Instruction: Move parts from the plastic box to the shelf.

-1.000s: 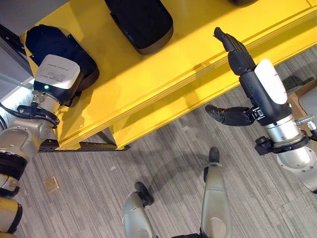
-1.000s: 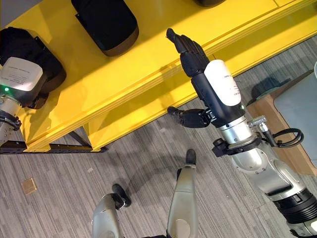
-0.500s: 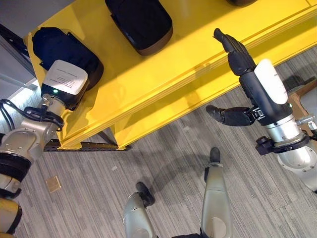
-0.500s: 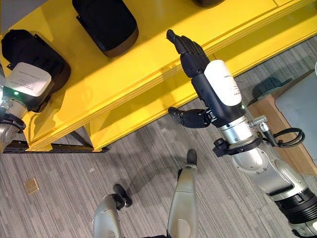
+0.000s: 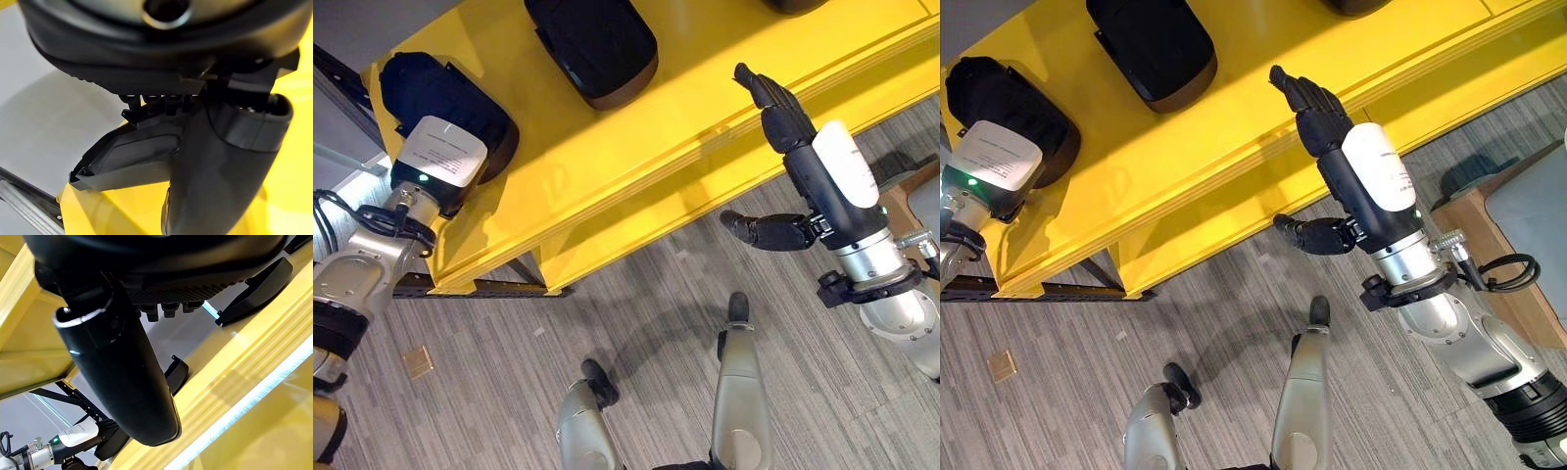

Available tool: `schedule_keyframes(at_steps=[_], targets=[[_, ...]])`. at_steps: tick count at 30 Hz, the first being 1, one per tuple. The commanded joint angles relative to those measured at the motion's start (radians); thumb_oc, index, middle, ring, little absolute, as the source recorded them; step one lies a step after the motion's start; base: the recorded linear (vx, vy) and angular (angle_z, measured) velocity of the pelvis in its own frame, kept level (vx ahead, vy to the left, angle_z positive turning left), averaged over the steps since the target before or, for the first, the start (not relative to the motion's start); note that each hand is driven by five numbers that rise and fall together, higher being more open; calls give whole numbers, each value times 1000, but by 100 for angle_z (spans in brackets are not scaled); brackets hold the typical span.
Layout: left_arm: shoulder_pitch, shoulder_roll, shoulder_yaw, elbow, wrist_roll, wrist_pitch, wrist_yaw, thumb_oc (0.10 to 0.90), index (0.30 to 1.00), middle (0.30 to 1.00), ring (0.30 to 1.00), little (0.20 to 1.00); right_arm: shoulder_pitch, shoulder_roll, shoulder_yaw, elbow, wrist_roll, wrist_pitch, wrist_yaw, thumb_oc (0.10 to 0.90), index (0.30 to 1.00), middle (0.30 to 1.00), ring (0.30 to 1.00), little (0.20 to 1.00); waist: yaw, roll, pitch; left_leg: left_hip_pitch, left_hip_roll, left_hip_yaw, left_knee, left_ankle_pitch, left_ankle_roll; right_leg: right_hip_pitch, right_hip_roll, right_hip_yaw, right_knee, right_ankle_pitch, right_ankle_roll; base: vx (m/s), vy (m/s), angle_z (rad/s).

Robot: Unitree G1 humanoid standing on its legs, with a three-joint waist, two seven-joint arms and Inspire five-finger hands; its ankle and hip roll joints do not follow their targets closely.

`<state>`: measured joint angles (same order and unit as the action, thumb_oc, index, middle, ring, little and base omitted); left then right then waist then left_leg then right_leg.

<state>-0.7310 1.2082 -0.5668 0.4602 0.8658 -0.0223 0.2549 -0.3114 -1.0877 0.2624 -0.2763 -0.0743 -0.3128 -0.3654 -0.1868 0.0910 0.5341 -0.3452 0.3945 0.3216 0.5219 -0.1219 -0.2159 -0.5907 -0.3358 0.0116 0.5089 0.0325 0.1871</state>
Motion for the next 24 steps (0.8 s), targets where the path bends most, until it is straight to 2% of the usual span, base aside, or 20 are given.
schedule_keyframes(at_steps=[1,8,12,17,19,24], targets=[[-20,181,33,-14,46,84,-7,900,1000,1000,1000,1000,-94,17,-63,-126,44,-52,-75,900,1000,1000,1000,1000,4,-34,-18,-71,-37,-65,-9,19,71,119,0,-68,34,-153,-22,0,0,0],[0,188,56,2,87,136,16,900,1000,1000,1000,1000,-91,18,-58,-124,44,-49,-84,900,1000,1000,1000,1000,6,-36,-20,-67,-34,-64,-12,20,70,124,-1,-69,29,-151,-20,0,0,0],[-6,198,71,10,127,190,84,900,1000,1000,1000,1000,-86,19,-51,-124,41,-52,-93,900,1000,1000,1000,1000,7,-36,-23,-65,-34,-64,-15,23,69,127,-2,-71,27,-151,-20,0,0,0],[-22,204,79,36,151,202,134,900,1000,1000,1000,1000,-88,22,-43,-119,42,-55,-94,900,1000,1000,1000,1000,9,-34,-27,-68,-35,-66,-13,23,70,125,-4,-72,31,-152,-21,0,0,0],[-21,209,91,49,141,239,188,900,1000,1000,1000,1000,-91,18,-36,-116,46,-51,-97,900,1000,1000,1000,1000,9,-32,-30,-64,-37,-64,-15,24,70,126,-5,-71,33,-153,-21,0,0,0],[-50,209,92,95,148,272,262,900,1000,1000,1000,1000,-101,8,-21,-108,52,-56,-100,900,1000,1000,1000,1000,5,-29,-37,-60,-38,-61,-18,26,70,127,-6,-68,33,-154,-23,0,0,0]])
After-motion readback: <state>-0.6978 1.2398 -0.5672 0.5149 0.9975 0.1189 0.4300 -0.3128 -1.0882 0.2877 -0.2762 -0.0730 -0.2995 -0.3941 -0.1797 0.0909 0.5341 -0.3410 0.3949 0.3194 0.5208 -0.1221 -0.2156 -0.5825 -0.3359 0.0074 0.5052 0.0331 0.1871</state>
